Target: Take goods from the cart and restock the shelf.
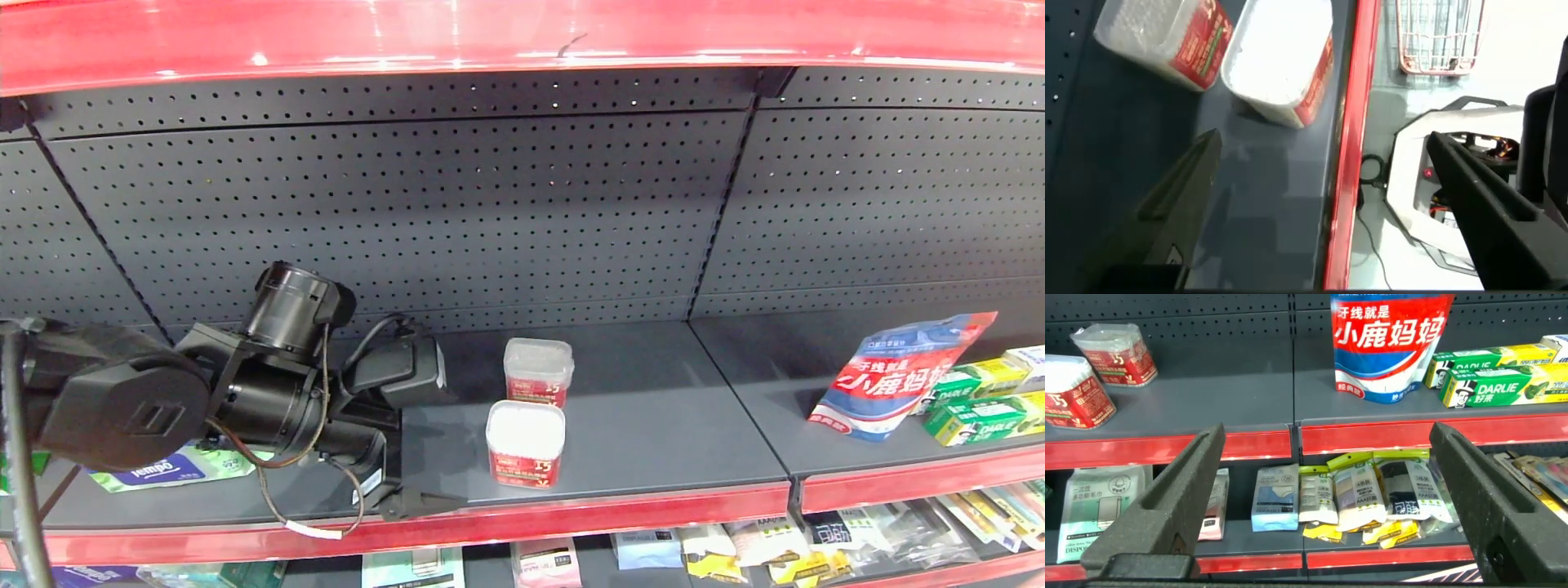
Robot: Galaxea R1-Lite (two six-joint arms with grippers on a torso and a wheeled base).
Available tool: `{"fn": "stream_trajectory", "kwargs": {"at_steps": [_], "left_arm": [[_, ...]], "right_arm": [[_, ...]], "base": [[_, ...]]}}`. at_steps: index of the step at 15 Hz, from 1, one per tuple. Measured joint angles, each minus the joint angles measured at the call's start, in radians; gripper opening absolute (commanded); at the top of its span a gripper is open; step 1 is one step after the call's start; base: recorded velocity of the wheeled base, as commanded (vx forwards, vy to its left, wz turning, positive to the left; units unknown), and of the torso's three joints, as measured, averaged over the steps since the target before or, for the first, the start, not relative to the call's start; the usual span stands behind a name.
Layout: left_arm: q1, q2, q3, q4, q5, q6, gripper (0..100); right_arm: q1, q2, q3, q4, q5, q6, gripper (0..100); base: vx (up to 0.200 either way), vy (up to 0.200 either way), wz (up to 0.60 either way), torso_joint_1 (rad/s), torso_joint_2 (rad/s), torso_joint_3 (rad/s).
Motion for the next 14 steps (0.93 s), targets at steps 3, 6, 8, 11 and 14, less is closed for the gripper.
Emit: {"fn": "stream_trajectory", "kwargs": {"at_steps": [3,6,8,11,14], "left_arm": [[-0.014,0.034,-0.044,-0.001,0.003,0.002,100],[-0.017,0.074,-0.078,-0.001,0.002,0.002,100],[-0.017,0.099,-0.092,0.001,0.002,0.002,100],[-0.016,0.138,-0.118,0.004,0.008,0.002,100],[-0.016,0.170,-0.146,0.004,0.013,0.003,100]], "right_arm": [[0.000,0.000,0.000,0.000,0.000,0.000,100],[0.000,0.000,0.000,0.000,0.000,0.000,100],[0.000,0.000,0.000,0.000,0.000,0.000,100],[0.000,0.000,0.000,0.000,0.000,0.000,100],[0.000,0.000,0.000,0.000,0.000,0.000,100]], "base": [[0.000,0.000,0.00,0.000,0.00,0.000],[0.000,0.000,0.00,0.000,0.00,0.000],[0.000,0.000,0.00,0.000,0.00,0.000],[0.000,0.000,0.00,0.000,0.00,0.000],[0.000,0.000,0.00,0.000,0.00,0.000]]}}
